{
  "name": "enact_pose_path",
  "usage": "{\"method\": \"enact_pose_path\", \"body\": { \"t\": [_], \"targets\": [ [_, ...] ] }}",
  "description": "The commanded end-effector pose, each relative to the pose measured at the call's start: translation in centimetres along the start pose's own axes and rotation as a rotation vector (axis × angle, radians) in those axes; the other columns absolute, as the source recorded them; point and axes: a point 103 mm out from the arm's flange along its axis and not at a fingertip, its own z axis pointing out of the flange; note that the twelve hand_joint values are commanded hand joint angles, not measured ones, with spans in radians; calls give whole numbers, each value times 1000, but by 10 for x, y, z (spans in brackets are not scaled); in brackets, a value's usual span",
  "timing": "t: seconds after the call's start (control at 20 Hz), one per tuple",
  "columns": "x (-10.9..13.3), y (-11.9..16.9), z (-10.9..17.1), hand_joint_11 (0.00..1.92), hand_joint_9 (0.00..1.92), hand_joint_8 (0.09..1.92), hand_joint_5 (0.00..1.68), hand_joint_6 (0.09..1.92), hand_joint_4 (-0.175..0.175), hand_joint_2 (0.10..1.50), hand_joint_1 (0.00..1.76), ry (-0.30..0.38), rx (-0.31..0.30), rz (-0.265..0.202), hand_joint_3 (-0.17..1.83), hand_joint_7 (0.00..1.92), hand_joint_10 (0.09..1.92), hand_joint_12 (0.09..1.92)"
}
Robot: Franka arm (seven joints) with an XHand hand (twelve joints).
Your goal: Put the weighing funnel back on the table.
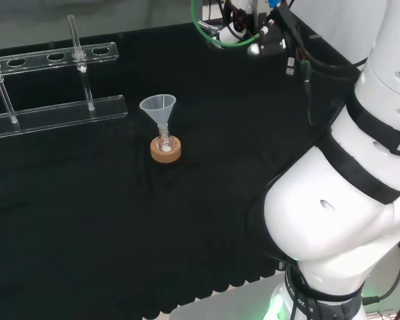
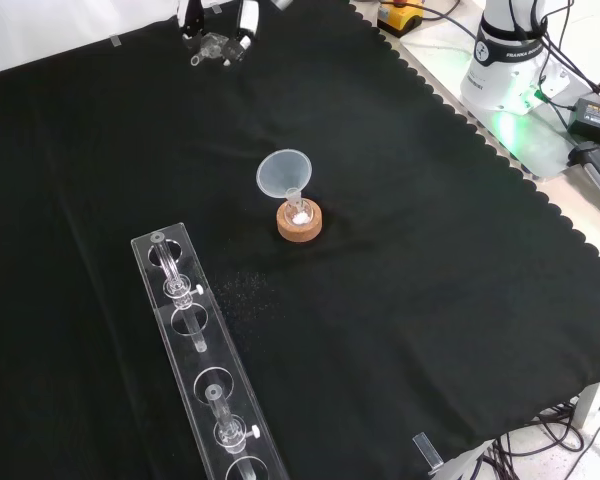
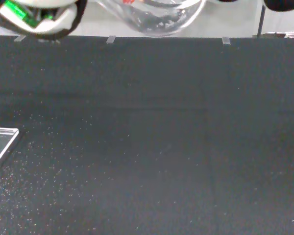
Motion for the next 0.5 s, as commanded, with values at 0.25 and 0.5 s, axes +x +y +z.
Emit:
{"method": "enact_pose_path", "body": {
  "t": [0.25,0.5],
  "targets": [
    [-64,-22,123,1629,1752,396,1358,618,-175,521,1213,92,167,122,865,1706,87,627],
    [-72,-37,141,1628,1751,394,1359,616,-175,520,1213,22,210,140,865,1707,87,626]
  ]
}}
